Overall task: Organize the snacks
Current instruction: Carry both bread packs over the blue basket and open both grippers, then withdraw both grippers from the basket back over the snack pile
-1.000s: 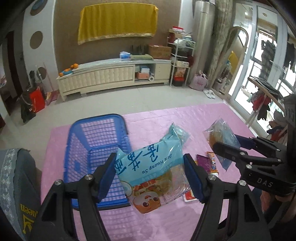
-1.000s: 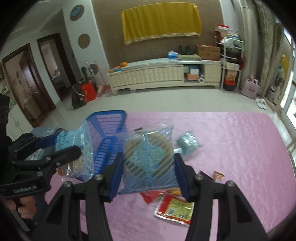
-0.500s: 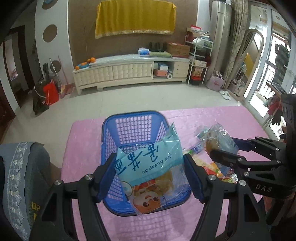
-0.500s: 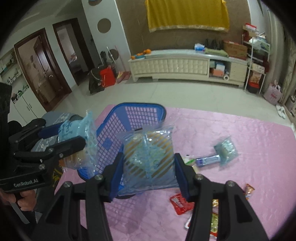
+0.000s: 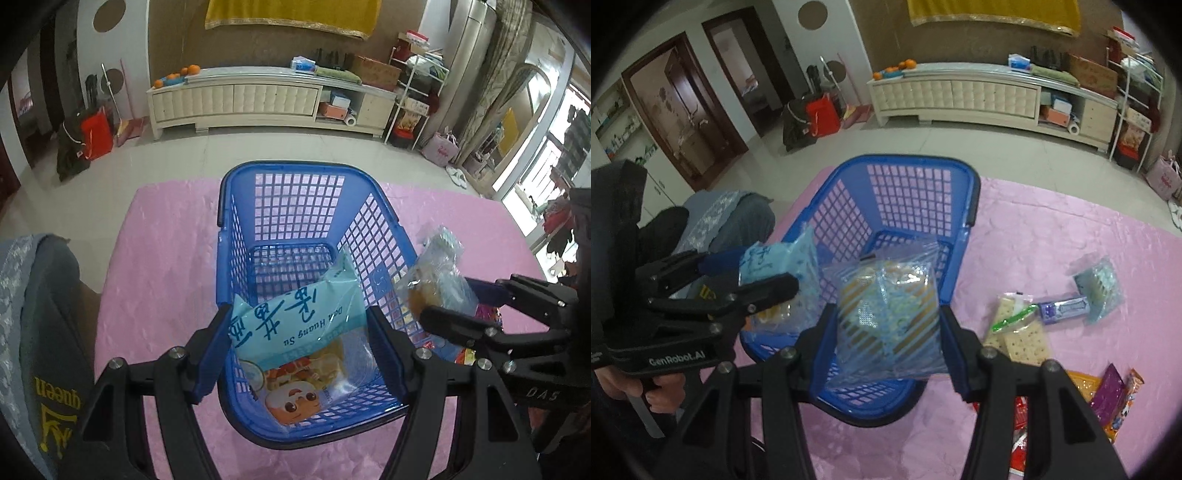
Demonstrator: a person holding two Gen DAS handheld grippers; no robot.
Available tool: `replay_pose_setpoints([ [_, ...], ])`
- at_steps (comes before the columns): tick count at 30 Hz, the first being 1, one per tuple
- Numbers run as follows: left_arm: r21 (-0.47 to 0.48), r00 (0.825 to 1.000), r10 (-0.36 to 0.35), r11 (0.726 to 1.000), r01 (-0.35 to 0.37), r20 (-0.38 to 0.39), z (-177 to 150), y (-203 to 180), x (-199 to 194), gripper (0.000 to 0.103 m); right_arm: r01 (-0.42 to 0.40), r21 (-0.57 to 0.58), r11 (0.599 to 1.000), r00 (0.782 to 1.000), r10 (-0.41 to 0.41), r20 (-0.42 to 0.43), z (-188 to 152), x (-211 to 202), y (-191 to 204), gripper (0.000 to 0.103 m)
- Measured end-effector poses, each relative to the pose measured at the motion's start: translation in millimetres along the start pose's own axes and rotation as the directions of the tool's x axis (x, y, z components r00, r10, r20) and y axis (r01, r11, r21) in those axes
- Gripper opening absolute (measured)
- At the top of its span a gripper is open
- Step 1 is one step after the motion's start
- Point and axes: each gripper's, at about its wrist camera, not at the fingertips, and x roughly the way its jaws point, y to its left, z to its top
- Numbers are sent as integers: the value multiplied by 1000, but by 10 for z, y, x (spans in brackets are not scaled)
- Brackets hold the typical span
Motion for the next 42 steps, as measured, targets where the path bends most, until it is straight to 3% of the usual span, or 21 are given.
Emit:
replay_pose_setpoints([
  [18,-5,1000,-15,1000,15,0,13,57,-28,69,9,6,1000,999,-9,-41,-12,113,61,59],
  [21,5,1000,0,1000,0,-4,-8,22,-63,69,1,16,1000,999,0,-40,-19,85,38,70],
  [23,8,1000,9,1000,-9,-2,-31,11,-85,69,32,14,999,999,-32,-31,-40,53,15,83],
  [25,8,1000,14,1000,-14,-5,-57,6,-99,70,40,20,999,999,-39,-25,-68,17,-18,88],
  [42,108,998,18,994,-25,64,-287,-575,-510,81,62,51,997,997,-65,47,-311,-614,-240,88],
])
